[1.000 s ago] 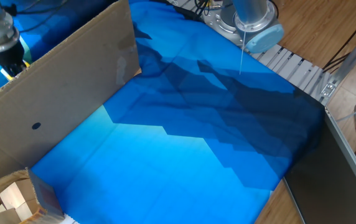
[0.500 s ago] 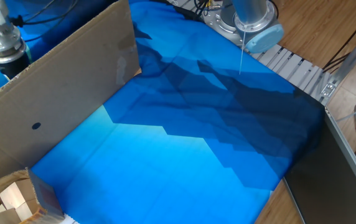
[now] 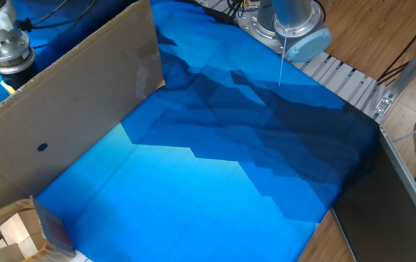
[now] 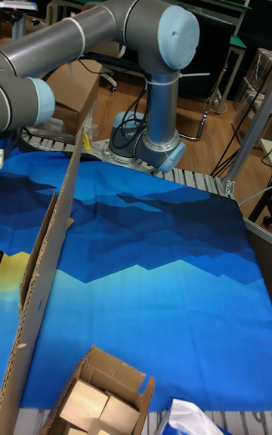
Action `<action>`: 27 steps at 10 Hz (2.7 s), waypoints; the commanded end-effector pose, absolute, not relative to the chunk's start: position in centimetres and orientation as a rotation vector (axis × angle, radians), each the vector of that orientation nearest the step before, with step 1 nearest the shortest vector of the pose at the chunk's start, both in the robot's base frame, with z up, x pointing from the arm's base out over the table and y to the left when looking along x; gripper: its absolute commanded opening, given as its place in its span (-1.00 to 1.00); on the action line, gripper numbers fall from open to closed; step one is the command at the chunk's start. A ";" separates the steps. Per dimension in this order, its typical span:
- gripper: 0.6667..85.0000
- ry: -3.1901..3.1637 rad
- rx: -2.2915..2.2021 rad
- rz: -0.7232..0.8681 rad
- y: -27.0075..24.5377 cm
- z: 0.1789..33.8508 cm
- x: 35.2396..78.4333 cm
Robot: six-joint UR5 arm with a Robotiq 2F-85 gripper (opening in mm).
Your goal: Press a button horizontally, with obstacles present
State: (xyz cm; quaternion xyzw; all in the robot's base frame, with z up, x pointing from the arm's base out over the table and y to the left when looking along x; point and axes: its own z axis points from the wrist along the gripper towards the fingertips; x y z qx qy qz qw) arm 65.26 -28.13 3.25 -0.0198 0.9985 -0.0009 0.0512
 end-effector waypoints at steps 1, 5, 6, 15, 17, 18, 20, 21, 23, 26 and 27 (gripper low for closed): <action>-0.99 3.047 -0.031 -0.014 -28.6 3.7 64.5; -0.99 3.050 -0.037 -0.033 -28.9 4.3 64.2; -0.99 3.052 -0.039 -0.038 -29.1 4.4 64.2; -0.99 3.052 -0.080 -0.168 -31.3 3.8 64.4; -0.99 3.049 -0.103 -0.211 -32.3 3.8 64.4; -0.99 3.045 -0.133 -0.262 -33.3 4.0 64.4; -0.99 3.044 -0.137 -0.306 -33.7 4.5 64.4; -0.99 3.049 -0.107 -0.355 -33.5 4.9 64.3; -0.99 3.032 0.078 -0.471 -27.3 5.1 64.4; -0.99 3.077 0.144 -0.082 -19.9 6.8 64.6; -0.99 3.095 0.143 -0.010 -19.8 8.4 64.5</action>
